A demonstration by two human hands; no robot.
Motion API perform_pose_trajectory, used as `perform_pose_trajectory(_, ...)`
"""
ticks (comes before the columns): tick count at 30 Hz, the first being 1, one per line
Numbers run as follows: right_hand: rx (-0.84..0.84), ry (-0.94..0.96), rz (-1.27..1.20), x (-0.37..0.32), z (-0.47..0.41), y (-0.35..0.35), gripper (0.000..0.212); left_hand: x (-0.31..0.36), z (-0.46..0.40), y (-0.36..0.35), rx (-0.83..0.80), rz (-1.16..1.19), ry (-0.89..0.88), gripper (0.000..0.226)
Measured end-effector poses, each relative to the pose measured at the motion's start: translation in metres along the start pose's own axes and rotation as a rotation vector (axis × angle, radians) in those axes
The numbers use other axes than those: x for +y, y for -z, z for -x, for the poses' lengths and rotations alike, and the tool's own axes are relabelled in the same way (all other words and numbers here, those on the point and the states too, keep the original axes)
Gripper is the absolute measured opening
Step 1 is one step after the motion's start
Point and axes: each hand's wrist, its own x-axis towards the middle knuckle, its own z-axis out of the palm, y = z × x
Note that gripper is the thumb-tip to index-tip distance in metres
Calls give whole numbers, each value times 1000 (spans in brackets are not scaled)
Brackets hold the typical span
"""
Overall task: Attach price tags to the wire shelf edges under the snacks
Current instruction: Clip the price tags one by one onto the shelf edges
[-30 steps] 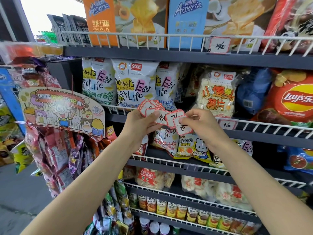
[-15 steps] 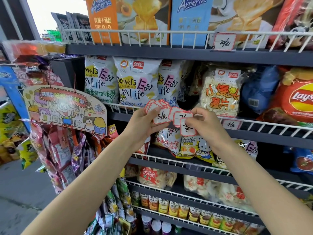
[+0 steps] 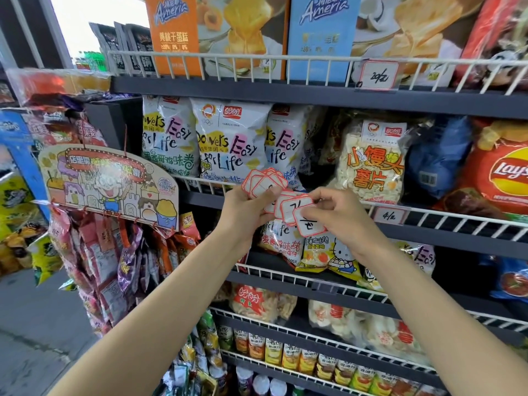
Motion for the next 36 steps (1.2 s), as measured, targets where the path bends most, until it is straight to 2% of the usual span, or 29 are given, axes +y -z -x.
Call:
perform_pose_trajectory(7, 43, 21, 26, 3, -4, -4, 7, 2, 1, -2, -136, 139, 26, 18)
perform_pose_trajectory(13, 76, -17, -32, 2, -4, 2, 8, 5, 0, 3, -122, 254, 60, 16)
perform_pose_trajectory(20, 115, -5, -96, -1, -6, -6, 14, 2, 0, 1, -134, 252, 15, 13)
perform_pose_trajectory(24, 210, 38, -64, -2, -7, -13, 20, 0, 0, -3, -119, 284, 13, 8)
perform_pose_trajectory(32, 292, 51, -70, 2, -9, -9, 22, 4, 1, 4, -107, 351, 41, 12)
perform_pose_trajectory(36, 293, 42, -98, 0, -9, -6, 17, 6, 2, 9, -88, 301, 24, 12)
